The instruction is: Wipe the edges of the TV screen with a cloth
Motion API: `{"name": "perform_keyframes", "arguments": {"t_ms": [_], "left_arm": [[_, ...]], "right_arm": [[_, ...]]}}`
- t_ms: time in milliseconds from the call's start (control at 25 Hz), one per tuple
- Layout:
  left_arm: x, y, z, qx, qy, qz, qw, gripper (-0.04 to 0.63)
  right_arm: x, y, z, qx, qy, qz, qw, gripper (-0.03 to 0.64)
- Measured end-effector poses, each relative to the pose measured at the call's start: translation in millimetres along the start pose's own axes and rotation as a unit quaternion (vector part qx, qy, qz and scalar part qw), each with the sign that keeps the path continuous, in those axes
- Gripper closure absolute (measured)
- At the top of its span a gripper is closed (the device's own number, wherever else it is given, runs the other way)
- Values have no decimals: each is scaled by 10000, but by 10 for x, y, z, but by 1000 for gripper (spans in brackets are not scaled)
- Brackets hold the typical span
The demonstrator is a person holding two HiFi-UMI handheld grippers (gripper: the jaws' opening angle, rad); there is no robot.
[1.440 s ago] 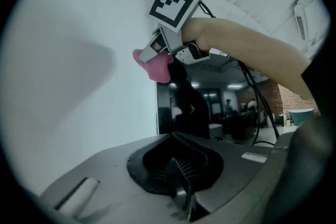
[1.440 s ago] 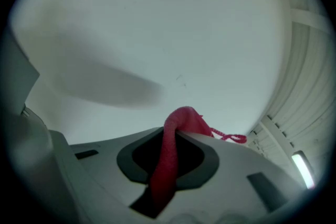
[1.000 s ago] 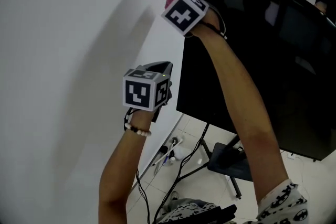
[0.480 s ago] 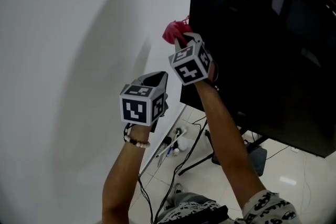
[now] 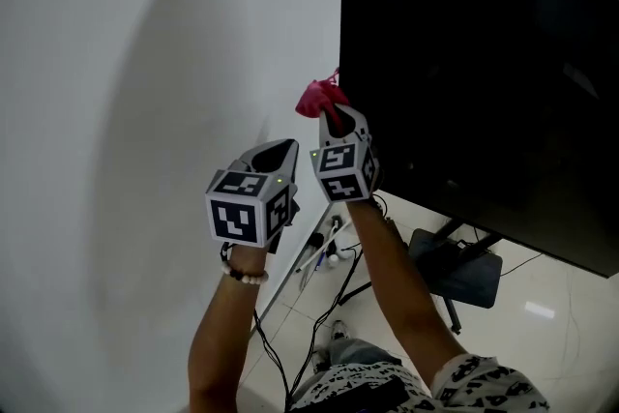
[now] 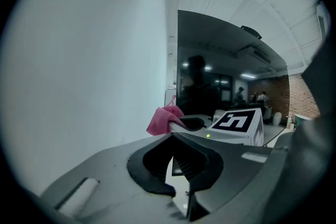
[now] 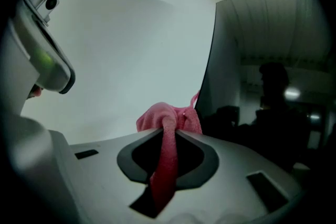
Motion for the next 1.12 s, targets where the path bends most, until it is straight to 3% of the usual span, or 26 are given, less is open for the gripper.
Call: {"name": "perform_keyframes", "arguments": {"t_ms": [320,600,840,1000,1120], "left_arm": [[118,18,63,23,209,-45,9998,601],[246,-42,63,87,487,-99,9987,601],[470,-81,45,25,555,-310,9980,601],[639,-126,54,131,677,-527,9962,601],[712,-186,63,208,760,-580,9952,601]], "right_arm": [[691,356,-89,258,475,812,9952,558],[1277,569,-278,392,999,1107,9880,558],[1725,637,-453,353,1418,1441,9787,558],[1967,685,-546,230,1862,1768,9662,558],[2045,619,-637,415,1938,2049,9585,558]]}}
Point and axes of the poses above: the fingertips, and each gripper's own axes: z forward along the fingers, y to its left, x out of its underside, the point moved 9 cm from there along -z, backward along the fingers, and after that the axes turned 14 degrees about -y, right-handed, at the moved point
